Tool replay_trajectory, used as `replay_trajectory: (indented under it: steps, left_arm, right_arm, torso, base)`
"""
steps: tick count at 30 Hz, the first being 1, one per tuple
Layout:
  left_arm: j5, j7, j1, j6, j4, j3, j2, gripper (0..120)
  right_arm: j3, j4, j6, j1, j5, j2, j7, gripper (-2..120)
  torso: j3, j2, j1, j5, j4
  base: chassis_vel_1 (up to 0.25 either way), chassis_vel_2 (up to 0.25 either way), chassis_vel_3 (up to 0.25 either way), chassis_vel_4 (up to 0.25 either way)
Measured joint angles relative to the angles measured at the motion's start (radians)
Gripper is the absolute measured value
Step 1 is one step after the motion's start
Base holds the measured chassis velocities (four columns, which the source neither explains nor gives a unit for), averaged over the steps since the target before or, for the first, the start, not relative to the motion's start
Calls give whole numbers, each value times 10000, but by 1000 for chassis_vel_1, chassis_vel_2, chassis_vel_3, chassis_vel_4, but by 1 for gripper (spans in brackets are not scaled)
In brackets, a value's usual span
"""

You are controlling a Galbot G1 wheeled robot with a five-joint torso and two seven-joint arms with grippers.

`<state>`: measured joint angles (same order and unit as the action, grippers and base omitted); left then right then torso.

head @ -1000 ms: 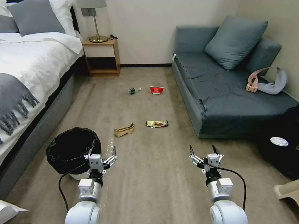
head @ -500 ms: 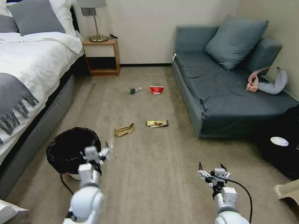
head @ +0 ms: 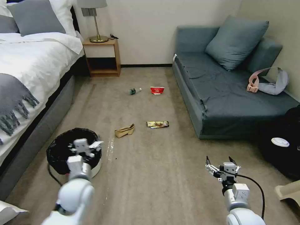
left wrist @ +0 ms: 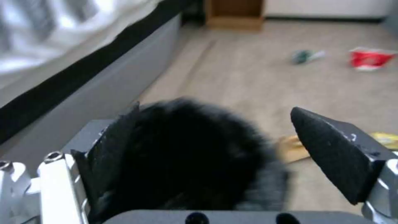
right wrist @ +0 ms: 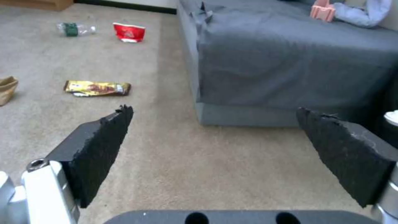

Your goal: Pick up the trash bin, then pick up the garbage on the floor and place it into the trash bin.

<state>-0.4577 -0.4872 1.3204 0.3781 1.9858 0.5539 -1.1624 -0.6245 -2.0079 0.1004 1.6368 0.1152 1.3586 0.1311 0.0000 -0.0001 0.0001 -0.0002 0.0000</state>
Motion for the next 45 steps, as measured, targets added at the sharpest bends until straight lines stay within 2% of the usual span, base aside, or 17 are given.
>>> replay_trajectory:
  steps: [1,4,5,7,9,11,12,16,19,28,31,32,35,36,39,42,45]
  left_arm:
    - [0,0,0,0,0,0,0,98]
    - [-1028,-662,-106,1050,-192,443,629,97]
    - [-1028,-662,-106,1050,-192,443,629,97]
    - [-1337,-841,-145,1627,-421,689,952,97]
    - [-1432,-905,-210,1796,-565,748,1073,97]
    - [-1511,-1001,-530,2032,-1057,781,1284,97]
    - [-1511,-1001,-530,2032,-1057,781,1284,97]
    - [-1492,-1049,-1097,2156,-1908,651,1373,97]
    - [-1419,-1053,-1710,2215,-2960,396,1365,97]
    - [-1119,-962,-2457,2225,-4488,170,1338,96]
    - [-946,-870,-2887,2194,-5364,-4,1162,95]
    - [-946,-870,-2887,2194,-5364,-4,1162,95]
    - [-679,-808,-3241,2119,-6051,-125,955,91]
    - [-679,-808,-3241,2119,-6051,-125,955,91]
    - [-466,-637,-3284,1994,-6162,-177,876,77]
    - [-433,-560,-3272,1951,-6146,-185,867,71]
    - [-258,-315,-3112,1756,-5951,-170,892,56]
  right_arm:
    - [0,0,0,0,0,0,0,100]
    - [-67,178,-245,82,-32,107,0,100]
    - [-67,178,-245,82,-32,107,0,100]
    - [-61,291,-408,131,-53,178,0,100]
    - [-50,316,-449,142,-60,195,0,100]
    - [-43,368,-526,145,-82,232,0,100]
    - [-43,368,-526,145,-82,232,0,100]
    - [-44,380,-547,140,-88,287,6,100]
    - [-41,345,-547,194,-145,335,9,100]
    - [100,373,-540,199,-232,400,21,100]
    - [243,413,-540,174,-288,447,47,100]
    - [243,413,-540,174,-288,447,47,100]
    - [257,372,-560,254,-313,515,67,100]
    - [257,372,-560,254,-313,515,67,100]
    - [229,325,-588,341,-319,559,81,100]
    - [224,328,-605,346,-340,581,100,100]
    - [288,342,-606,361,-378,648,195,100]
  torso:
    - [0,0,0,0,0]
    - [0,0,0,1,0]
    - [0,0,0,1,0]
    - [0,0,0,0,2]
    - [0,0,0,1,3]
    - [0,0,0,0,2]
    - [0,0,0,0,2]
    - [0,0,0,1,1]
    - [1,0,0,0,0]
    - [1,0,0,2,2]
    - [1,1,0,2,2]
    - [1,1,0,2,2]
    - [0,2,0,6,1]
    - [0,2,0,6,1]
    - [-3,4,-1,18,4]
    - [-3,5,-1,19,4]
    - [-2,4,0,6,4]
  base:
    - [0,0,0,0]
    - [0,0,0,0]
    - [0,0,0,0]
    - [0,0,0,0]
    - [0,0,0,0]
    - [0,0,0,0]
    - [0,0,0,0]
    - [0,0,0,0]
    - [0,0,0,0]
    - [0,0,0,0]
    - [0,0,0,0]
    - [0,0,0,0]
    - [0,0,0,0]
    - [0,0,0,0]
    - [0,0,0,0]
    - [0,0,0,0]
    - [0,0,0,0]
